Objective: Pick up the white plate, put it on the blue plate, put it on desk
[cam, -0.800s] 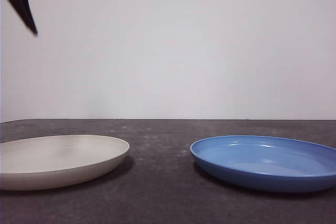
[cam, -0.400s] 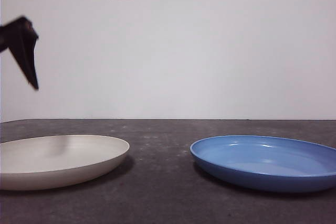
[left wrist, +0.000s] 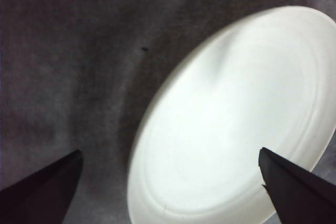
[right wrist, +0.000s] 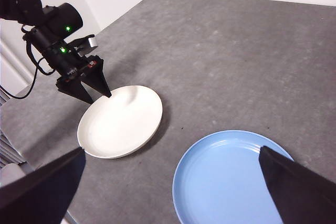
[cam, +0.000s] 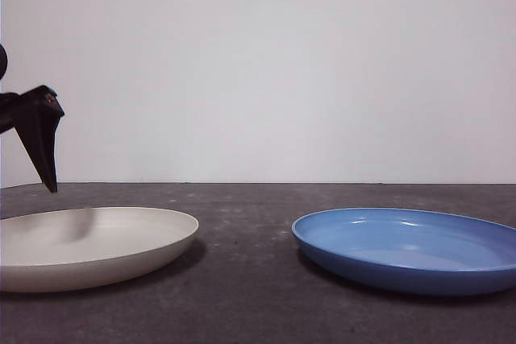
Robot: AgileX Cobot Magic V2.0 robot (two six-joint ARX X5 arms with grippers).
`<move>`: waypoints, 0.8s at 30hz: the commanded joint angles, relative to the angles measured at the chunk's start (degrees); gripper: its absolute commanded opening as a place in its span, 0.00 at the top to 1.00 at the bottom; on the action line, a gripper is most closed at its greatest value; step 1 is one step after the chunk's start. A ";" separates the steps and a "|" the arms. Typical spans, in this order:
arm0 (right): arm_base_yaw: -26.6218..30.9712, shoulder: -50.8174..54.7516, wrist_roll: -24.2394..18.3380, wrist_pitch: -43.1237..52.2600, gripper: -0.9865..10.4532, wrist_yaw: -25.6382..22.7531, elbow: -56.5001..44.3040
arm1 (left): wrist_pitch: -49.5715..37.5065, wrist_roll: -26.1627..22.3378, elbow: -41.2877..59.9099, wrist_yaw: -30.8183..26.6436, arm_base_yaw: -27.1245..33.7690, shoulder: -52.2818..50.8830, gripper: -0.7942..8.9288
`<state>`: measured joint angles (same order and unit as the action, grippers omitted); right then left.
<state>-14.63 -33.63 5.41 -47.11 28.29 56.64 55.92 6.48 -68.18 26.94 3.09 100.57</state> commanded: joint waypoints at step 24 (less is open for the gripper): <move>-0.17 -0.28 0.59 0.76 0.37 -1.75 1.25 | -1.33 0.24 -0.83 0.02 -0.22 4.46 0.68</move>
<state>-14.63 -33.63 5.41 -47.07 26.76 56.64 54.50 6.74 -68.18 26.94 2.92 103.50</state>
